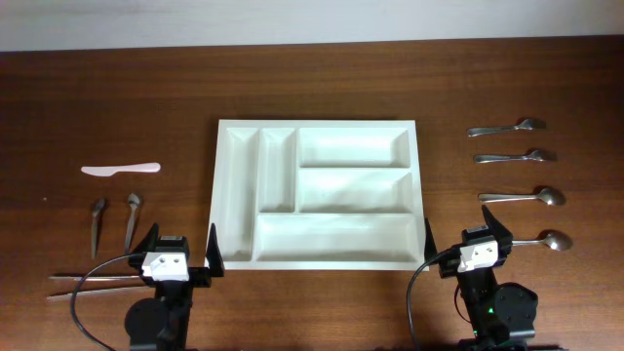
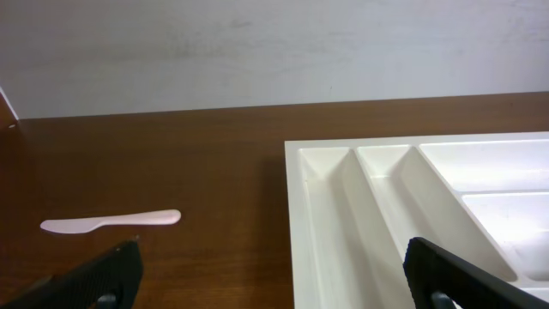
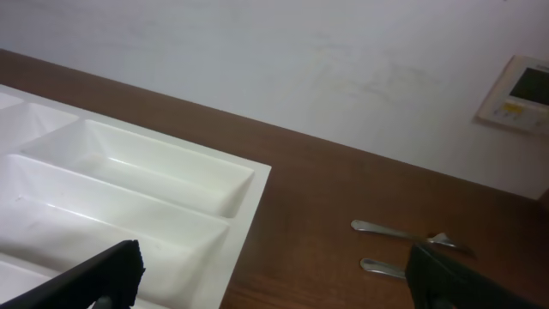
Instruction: Pack container
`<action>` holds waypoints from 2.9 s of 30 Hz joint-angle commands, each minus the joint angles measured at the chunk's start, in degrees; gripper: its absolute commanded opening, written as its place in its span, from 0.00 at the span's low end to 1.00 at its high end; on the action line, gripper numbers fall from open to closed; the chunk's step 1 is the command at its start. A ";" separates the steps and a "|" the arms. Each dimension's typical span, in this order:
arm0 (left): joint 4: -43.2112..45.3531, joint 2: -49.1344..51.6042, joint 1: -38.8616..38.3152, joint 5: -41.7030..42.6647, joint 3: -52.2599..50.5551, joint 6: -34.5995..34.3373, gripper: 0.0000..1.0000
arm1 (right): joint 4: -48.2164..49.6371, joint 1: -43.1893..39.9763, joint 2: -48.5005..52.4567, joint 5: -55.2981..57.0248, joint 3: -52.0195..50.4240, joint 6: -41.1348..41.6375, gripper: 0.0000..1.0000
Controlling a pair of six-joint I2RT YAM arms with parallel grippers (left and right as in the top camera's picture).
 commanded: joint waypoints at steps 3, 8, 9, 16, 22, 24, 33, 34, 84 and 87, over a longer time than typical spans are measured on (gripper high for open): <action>0.17 -0.59 0.24 -0.37 -0.81 0.90 0.99 | -0.17 0.66 -0.63 0.92 -0.44 0.48 0.99; 0.17 -0.59 0.24 -0.37 -0.81 0.90 0.99 | -0.17 0.66 -0.63 0.92 -0.44 0.48 0.99; 0.17 -0.59 0.24 -0.37 -0.81 0.90 0.99 | -0.17 0.66 -0.63 0.92 -0.44 0.48 0.99; 0.17 -0.59 0.24 -0.37 -0.81 0.90 0.99 | -0.17 0.66 -0.63 0.92 -0.44 0.48 0.99; 0.17 -0.59 0.24 -0.37 -0.81 0.90 0.99 | -0.17 0.66 -0.63 0.92 -0.44 0.50 0.99; 0.17 -0.59 0.24 -0.37 -0.81 0.90 0.99 | -0.17 0.66 -0.63 0.92 -0.44 0.48 0.99; 0.17 -0.59 0.24 -0.37 -0.81 0.90 0.99 | -0.17 0.66 -0.63 0.92 -0.44 0.48 0.99; 0.17 -0.59 0.24 -0.37 -0.81 0.90 0.99 | -0.17 0.66 -0.63 0.92 -0.44 0.48 0.99; 0.17 -0.59 0.24 -0.37 -0.81 0.90 0.99 | -45.97 0.50 45.88 -4.26 73.59 9.64 0.99; 0.17 -0.59 0.24 -0.39 -0.81 0.90 0.99 | -48.26 0.50 50.40 2.95 78.66 9.84 0.99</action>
